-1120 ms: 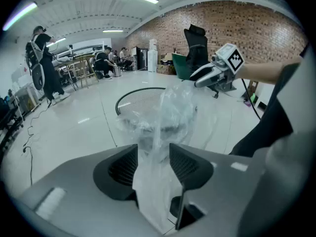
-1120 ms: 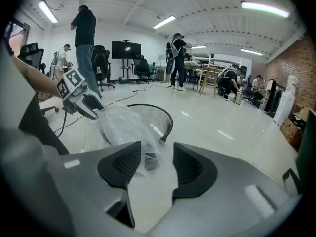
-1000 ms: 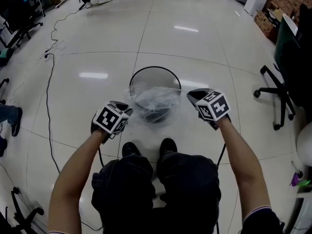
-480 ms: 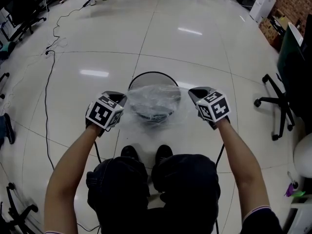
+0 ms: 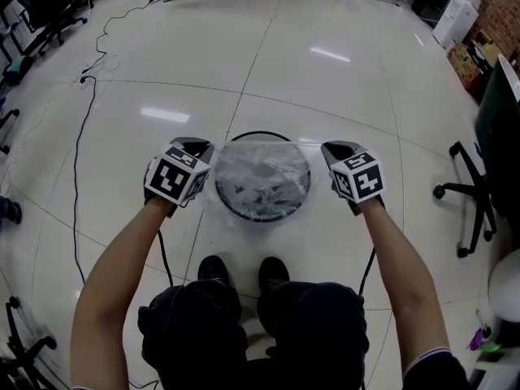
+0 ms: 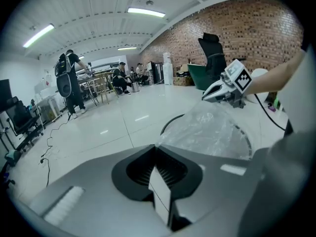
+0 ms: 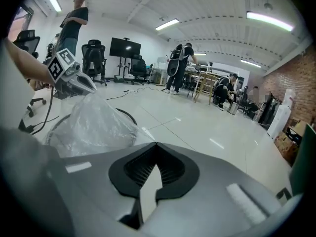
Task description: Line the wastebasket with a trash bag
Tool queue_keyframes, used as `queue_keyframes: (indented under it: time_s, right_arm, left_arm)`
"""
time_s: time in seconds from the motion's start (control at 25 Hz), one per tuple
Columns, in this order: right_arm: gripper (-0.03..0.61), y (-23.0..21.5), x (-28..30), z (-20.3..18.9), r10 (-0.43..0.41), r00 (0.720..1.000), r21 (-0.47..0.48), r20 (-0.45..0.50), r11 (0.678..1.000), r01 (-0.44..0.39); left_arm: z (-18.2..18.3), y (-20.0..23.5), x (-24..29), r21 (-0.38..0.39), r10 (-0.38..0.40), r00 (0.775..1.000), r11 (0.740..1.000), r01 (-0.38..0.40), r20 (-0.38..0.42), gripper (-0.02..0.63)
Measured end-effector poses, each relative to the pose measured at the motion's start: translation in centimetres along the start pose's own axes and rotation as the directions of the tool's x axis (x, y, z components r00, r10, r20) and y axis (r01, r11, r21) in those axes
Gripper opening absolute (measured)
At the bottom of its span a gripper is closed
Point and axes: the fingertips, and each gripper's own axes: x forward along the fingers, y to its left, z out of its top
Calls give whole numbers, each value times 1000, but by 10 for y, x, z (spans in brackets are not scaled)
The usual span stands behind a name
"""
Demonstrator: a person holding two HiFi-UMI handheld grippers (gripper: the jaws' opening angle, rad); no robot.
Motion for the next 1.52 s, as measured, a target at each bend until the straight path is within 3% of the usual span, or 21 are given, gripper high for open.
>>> queue_keyframes:
  time_s: [0.32, 0.64, 0.96, 1.52]
  right_arm:
    - [2, -17, 44, 7, 7, 1000, 15, -7, 1000, -7]
    - [2, -28, 93, -13, 45, 997, 24, -61, 999, -44]
    - [2, -10, 118, -50, 114, 990, 64, -88, 992, -108]
    - [2, 8, 119, -92, 170, 983, 111, -63, 981, -162]
  left_arm:
    - [-2, 33, 40, -4, 30, 998, 1000, -30, -50, 12]
    - [-22, 47, 83, -76, -13, 997, 997, 7, -76, 12]
    - [-65, 38, 104, -111, -66, 988, 993, 50, -141, 12]
    - [-107, 10, 114, -194, -130, 979, 976, 98, -159, 12]
